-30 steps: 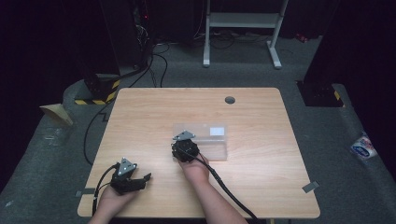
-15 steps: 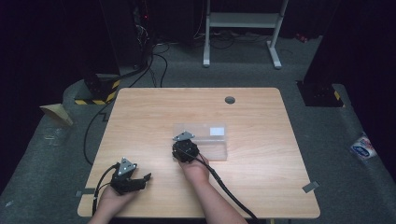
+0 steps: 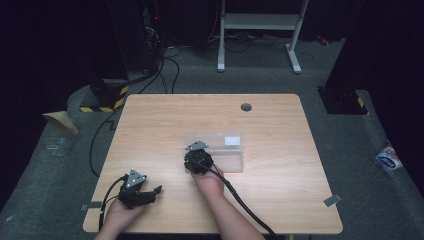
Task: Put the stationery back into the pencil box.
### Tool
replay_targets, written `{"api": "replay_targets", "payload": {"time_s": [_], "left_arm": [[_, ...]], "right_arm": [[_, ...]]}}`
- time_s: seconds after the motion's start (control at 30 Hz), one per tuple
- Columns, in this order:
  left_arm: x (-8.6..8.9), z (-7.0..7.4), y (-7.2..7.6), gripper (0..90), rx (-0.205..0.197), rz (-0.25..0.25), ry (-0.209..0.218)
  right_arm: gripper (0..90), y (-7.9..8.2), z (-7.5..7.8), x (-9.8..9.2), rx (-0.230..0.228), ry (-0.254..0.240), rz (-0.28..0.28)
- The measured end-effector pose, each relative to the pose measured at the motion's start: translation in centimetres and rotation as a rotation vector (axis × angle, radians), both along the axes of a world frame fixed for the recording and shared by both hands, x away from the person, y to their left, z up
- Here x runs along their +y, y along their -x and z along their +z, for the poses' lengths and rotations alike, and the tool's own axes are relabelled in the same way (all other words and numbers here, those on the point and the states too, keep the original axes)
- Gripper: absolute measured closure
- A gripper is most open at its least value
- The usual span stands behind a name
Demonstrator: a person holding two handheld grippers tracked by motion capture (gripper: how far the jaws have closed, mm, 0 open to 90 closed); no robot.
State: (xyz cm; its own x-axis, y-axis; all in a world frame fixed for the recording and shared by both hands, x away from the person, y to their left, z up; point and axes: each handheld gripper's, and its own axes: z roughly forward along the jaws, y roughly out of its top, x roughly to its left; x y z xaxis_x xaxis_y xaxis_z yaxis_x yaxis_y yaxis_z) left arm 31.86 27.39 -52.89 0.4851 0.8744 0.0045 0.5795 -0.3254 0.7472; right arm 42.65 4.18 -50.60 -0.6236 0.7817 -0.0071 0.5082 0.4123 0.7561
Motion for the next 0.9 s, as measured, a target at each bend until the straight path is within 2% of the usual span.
{"api": "replay_targets", "payload": {"time_s": [0.4, 0.67, 0.9], "left_arm": [[0.0, 0.0, 0.0, 25.2, 0.0, -0.001, -0.003], [0.0, 0.0, 0.0, 25.2, 0.001, -0.002, -0.003], [0.0, 0.0, 0.0, 25.2, 0.0, 0.0, 0.0]], "right_arm": [[63.1, 0.4, 1.0, -0.3, -0.014, -0.02, 0.011], [58.4, 0.8, 1.8, -0.8, -0.03, -0.035, 0.032], [57.4, 1.4, 1.9, -1.8, -0.018, -0.055, 0.024]]}}
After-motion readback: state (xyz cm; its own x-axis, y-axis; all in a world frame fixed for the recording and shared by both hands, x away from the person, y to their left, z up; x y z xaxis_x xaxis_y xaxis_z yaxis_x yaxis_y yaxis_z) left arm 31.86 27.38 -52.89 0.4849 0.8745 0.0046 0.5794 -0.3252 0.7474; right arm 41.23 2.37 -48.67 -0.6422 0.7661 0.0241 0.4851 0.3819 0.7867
